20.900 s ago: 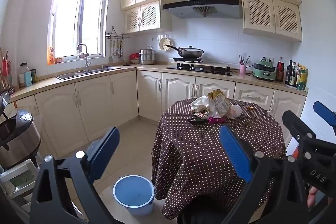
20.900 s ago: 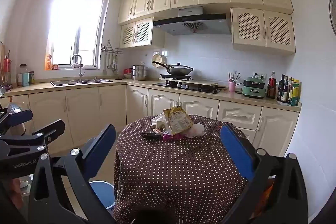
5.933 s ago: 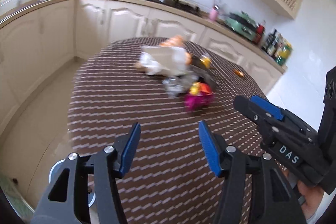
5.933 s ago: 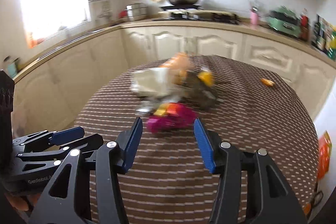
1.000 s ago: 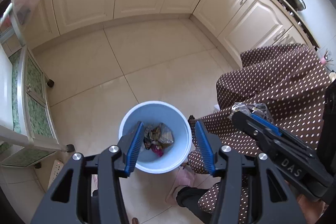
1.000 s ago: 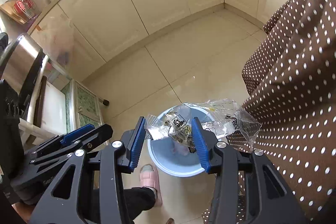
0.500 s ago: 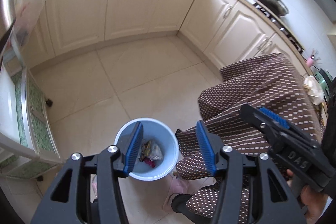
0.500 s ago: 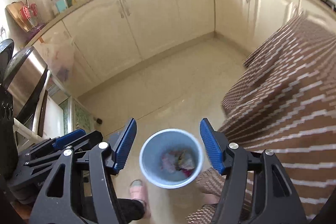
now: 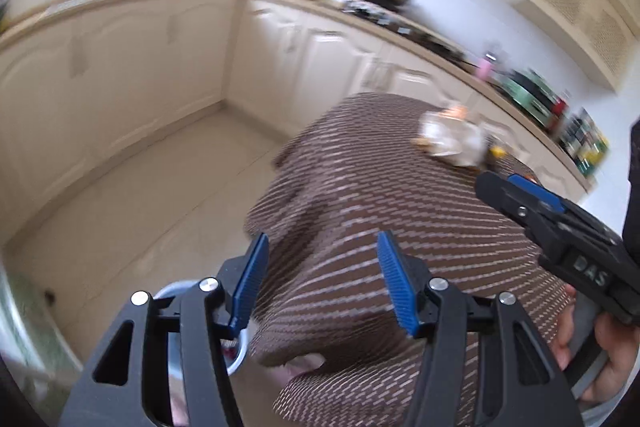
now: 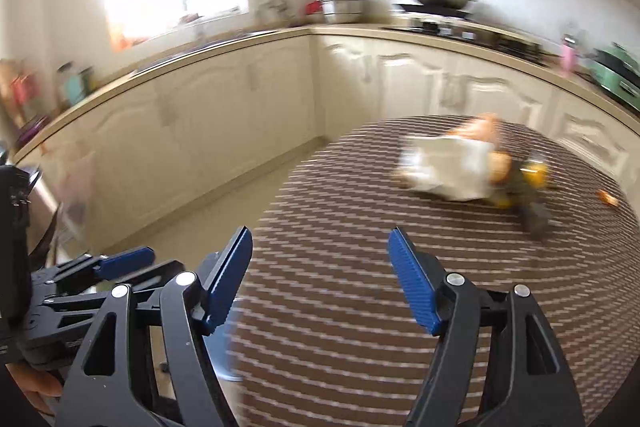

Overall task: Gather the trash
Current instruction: 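Grasp the white paper bag with the left tool while the right tool grasps the black snack bag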

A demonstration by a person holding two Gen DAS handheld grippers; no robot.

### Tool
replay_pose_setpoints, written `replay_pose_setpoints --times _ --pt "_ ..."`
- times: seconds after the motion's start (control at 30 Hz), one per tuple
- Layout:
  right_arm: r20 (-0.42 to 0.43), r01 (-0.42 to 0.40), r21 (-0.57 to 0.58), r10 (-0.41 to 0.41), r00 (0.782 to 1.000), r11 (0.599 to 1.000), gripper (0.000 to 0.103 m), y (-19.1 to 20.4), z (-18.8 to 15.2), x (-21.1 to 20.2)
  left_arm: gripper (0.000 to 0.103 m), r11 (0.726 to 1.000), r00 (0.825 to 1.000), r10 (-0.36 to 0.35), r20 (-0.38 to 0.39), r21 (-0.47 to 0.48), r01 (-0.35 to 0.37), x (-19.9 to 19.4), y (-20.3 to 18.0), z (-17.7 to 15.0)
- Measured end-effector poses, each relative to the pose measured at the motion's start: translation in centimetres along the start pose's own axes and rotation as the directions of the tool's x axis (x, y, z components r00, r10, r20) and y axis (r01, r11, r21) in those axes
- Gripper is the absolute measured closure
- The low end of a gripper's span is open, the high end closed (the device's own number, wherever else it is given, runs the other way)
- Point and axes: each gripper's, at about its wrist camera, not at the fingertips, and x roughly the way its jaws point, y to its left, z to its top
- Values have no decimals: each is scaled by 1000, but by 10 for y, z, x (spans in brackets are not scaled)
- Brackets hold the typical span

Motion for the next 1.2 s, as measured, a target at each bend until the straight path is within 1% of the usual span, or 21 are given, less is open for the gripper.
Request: replay_pose_setpoints --times 0.03,0.1,0.13,0.17,0.27,0.33,0.4,0.47,0.63,0.7,0.77,0.8,0.83,0.87,0.9,0.97,1.03,1.1,1.2 --pt "4 32 22 -32 999 999 35 -21 0 -4 47 999 1000 -11 -4 48 11 8 -21 7" --pt "2 82 43 -82 997 996 35 -48 1 -8 47 996 999 -35 1 87 35 17 -43 15" --pt "2 101 58 -101 995 993 35 -62 2 -10 47 992 998 -64 5 107 63 24 -58 20" --pt "-2 129 78 -130 992 989 35 -82 2 -11 47 990 997 -82 2 118 81 31 -68 25" --pt "-15 176 113 -176 984 978 35 -118 1 -10 47 981 993 -122 -5 150 121 56 -96 41" --pt "-30 202 132 -200 979 970 35 -140 1 -5 47 978 994 -109 -20 176 111 75 -116 48" --pt "-41 217 143 -214 976 966 35 -153 0 -3 47 973 995 -102 -20 206 104 92 -130 55" --pt "-53 226 152 -220 974 962 35 -167 -2 2 47 970 995 -91 -39 224 98 116 -143 62" --pt "-84 239 155 -228 970 959 34 -184 0 16 48 972 995 -53 -85 225 71 157 -151 73" --pt "-98 236 149 -224 970 960 32 -189 2 20 49 974 994 -49 -94 217 69 166 -151 77" --pt "-112 227 140 -213 971 964 31 -192 3 26 59 973 995 -42 -95 220 63 174 -154 81" --pt "-119 214 144 -197 973 966 31 -194 3 29 60 974 995 -39 -94 221 59 176 -154 83" --pt "-130 211 146 -192 973 967 31 -196 3 34 64 973 994 -44 -96 221 64 179 -155 84" --pt "-135 218 141 -199 971 966 31 -197 4 36 71 972 994 -45 -100 224 67 180 -156 84" --pt "-141 224 136 -205 969 965 31 -197 4 39 75 971 993 -45 -107 229 68 184 -157 84" --pt "-148 225 129 -205 967 966 31 -195 6 43 87 971 993 -48 -108 230 72 186 -159 84" --pt "-152 230 99 -214 965 968 31 -190 8 48 94 972 994 -48 -95 227 68 181 -157 84" --pt "-157 231 75 -217 963 970 31 -185 9 51 99 974 995 -78 -67 206 90 167 -152 84" --pt "-156 229 29 -221 963 973 32 -175 12 58 100 975 996 -81 -29 207 86 153 -151 83"
